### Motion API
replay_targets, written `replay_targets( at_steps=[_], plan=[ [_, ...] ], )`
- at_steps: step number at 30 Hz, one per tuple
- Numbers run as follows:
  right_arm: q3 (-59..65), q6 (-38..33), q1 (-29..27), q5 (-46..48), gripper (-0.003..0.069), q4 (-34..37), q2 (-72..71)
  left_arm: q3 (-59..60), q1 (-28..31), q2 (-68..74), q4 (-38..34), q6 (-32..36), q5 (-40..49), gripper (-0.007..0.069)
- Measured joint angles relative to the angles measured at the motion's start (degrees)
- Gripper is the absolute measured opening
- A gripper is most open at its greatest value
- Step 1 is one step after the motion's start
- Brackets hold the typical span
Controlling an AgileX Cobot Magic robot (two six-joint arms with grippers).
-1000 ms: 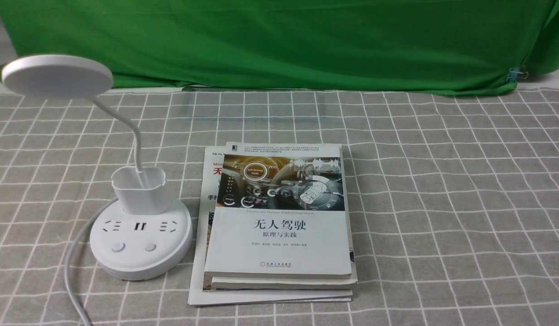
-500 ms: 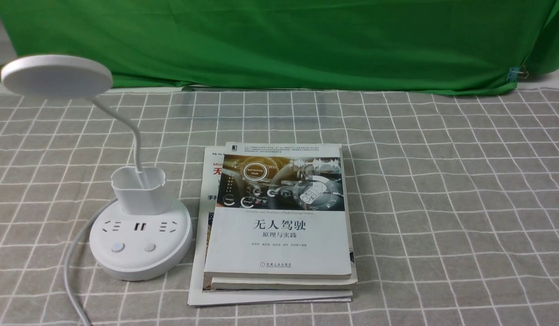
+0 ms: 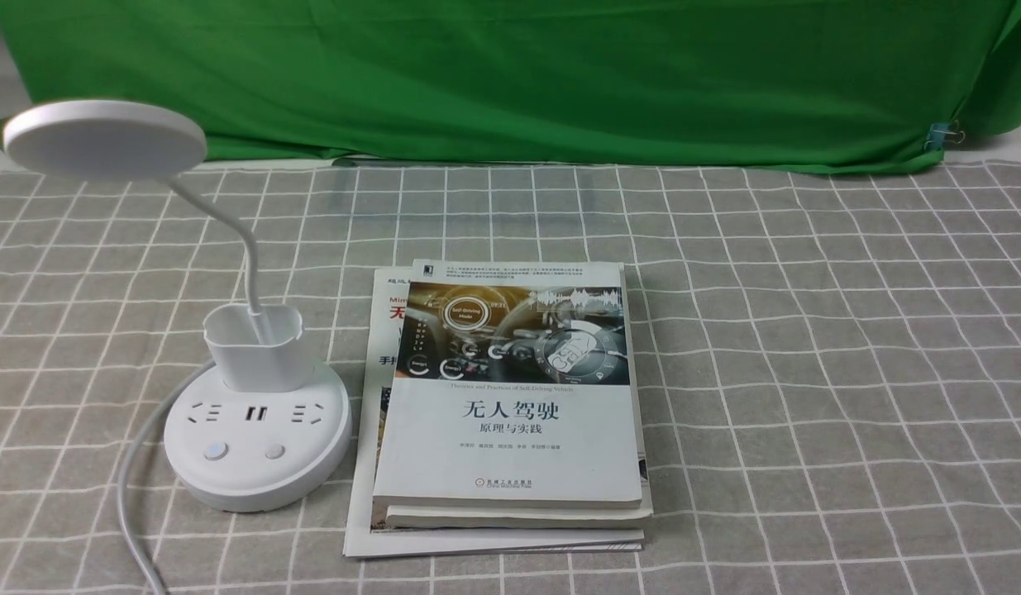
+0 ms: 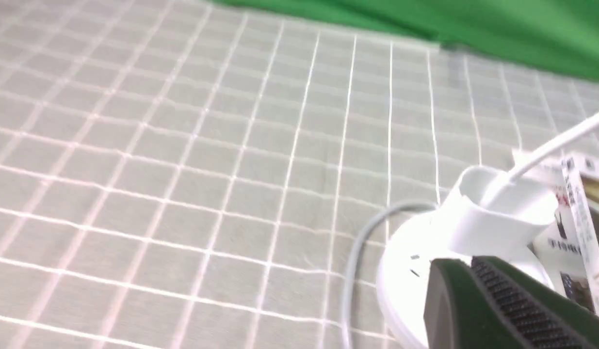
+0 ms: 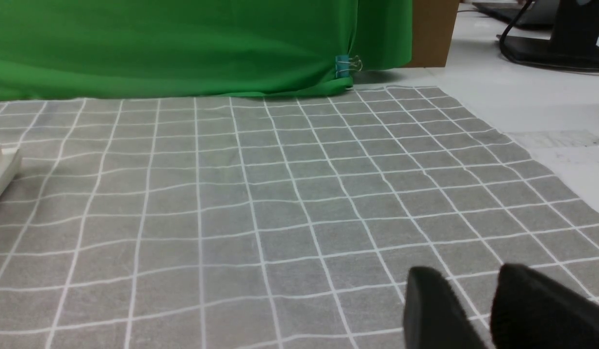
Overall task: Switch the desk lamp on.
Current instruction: Use the left arm to press the button switch on the lamp holder
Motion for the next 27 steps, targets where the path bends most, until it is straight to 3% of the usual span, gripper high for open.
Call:
replay_targets(
  at_steps=[6, 13, 16, 21, 27],
  plan=[
    [0.0, 0.0, 0.0, 0.0, 0.0245, 0.0, 0.0, -0.4, 0.0, 9.1, -12.6, 3.0, -1.3, 0.0019],
    [0.0, 0.0, 0.0, 0.0, 0.0245, 0.0, 0.0, -3.9, -0.1, 26.8, -31.5, 26.2, 6.1, 0.0019],
    [0.0, 0.0, 0.0, 0.0, 0.0245, 0.0, 0.0, -5.8, -1.7, 31.6, -34.9, 30.8, 6.6, 0.0019],
    [0.0, 0.0, 0.0, 0.0, 0.0245, 0.0, 0.0, -9.2, -8.4, 37.1, -30.9, 30.0, 5.6, 0.0019],
    [0.0, 0.0, 0.0, 0.0, 0.0245, 0.0, 0.0, -14.6, -17.5, 46.5, -12.1, 13.8, 2.6, 0.0019]
  ],
)
